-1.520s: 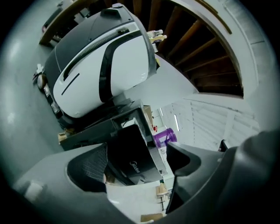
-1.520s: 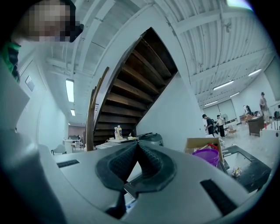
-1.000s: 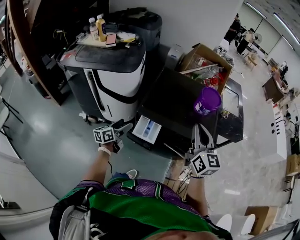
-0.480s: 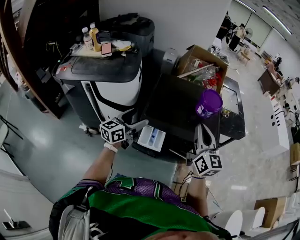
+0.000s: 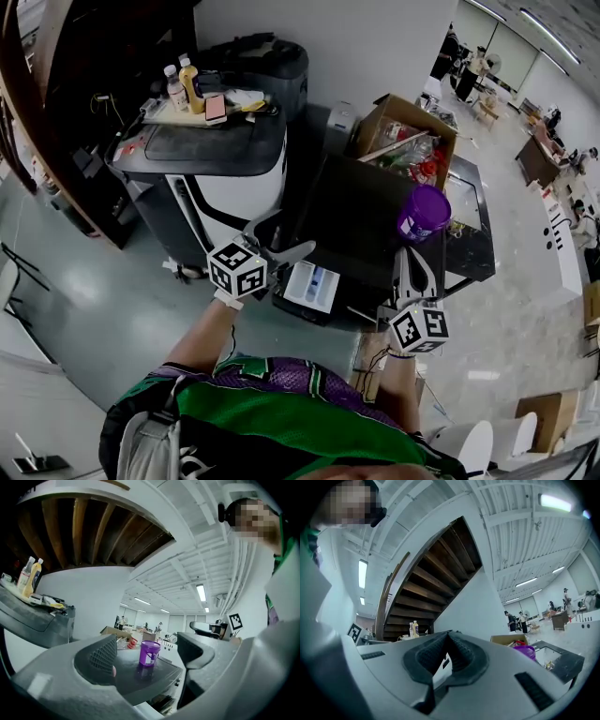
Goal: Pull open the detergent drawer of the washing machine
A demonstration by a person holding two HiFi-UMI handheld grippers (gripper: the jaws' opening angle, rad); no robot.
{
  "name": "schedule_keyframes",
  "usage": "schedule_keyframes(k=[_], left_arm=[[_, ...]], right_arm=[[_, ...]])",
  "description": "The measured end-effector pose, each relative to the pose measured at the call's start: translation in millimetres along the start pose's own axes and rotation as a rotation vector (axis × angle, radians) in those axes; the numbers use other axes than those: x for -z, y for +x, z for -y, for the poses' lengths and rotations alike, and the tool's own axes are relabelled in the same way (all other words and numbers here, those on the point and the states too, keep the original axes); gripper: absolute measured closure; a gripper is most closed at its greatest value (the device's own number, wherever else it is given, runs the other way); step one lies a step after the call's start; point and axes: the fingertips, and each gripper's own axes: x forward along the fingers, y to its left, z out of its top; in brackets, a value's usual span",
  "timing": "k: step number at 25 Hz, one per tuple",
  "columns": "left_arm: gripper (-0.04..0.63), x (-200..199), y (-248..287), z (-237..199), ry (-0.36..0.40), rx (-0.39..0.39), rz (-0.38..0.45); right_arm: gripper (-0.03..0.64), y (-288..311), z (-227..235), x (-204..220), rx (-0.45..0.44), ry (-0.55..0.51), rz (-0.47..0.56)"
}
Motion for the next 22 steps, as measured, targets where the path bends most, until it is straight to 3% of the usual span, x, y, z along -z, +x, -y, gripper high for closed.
schedule_keyframes(k=[2, 7, 10, 15, 22], left_arm=[[0.208, -9, -2, 2, 0.014, -0.002, 0.011], [0.366, -31, -9, 6, 0.067, -0.020, 0.060], [0.401, -38, -10, 9, 0.103, -0.029, 0.061], [0.431, -47, -10, 13, 0.095, -0.038, 0.073], [0.533, -55, -12, 14, 0.158, -0.108, 0.078]], right_arm=[[0.615, 1, -2, -3, 0.000, -0.006, 0.000], [0.615, 4, -7, -8, -0.001, -0.020, -0.001], [0.615, 6, -11, -12, -0.005, -0.031, 0.000], [0.615, 10, -16, -17, -0.008, -0.049, 0.002], [0.615, 9, -20, -22, -0.009, -0.059, 0.011]])
